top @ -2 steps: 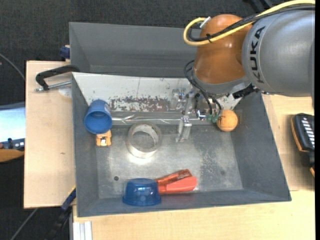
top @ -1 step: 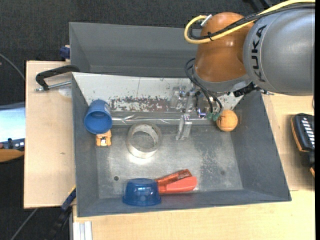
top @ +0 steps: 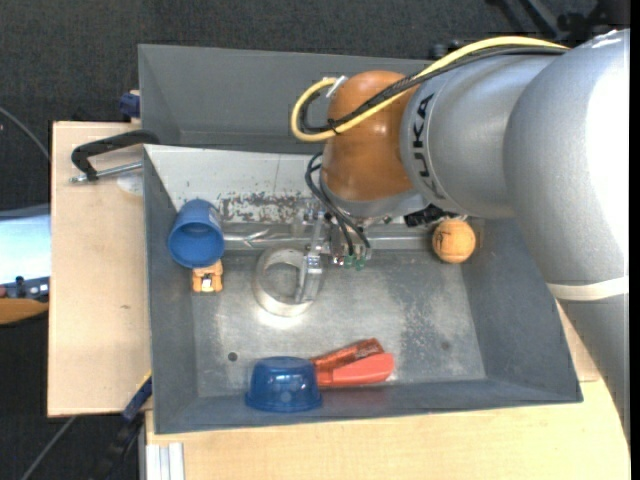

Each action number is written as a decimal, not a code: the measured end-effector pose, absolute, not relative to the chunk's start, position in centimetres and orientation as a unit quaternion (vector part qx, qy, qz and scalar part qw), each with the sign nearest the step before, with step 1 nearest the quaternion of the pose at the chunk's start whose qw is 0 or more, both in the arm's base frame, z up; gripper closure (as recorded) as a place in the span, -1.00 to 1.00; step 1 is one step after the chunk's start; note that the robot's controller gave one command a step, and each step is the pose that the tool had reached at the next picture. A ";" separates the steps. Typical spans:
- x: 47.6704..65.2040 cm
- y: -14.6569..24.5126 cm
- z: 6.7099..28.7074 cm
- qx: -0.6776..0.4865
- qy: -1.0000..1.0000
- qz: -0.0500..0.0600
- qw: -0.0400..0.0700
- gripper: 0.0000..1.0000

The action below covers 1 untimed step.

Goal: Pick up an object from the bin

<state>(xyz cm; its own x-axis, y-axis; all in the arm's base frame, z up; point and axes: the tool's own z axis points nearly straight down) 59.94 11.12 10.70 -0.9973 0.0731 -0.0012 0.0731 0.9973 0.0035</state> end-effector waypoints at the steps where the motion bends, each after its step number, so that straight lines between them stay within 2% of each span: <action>1: 59.6 13.9 7.2 0.058 0.998 0.001 -0.004 -1.00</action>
Offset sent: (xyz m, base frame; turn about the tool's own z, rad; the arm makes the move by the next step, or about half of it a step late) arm -0.0007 0.0417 0.0160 0.1418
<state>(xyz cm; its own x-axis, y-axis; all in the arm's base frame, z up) 59.57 13.86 7.18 -0.9933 0.1153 0.0091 0.1154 0.9933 0.0018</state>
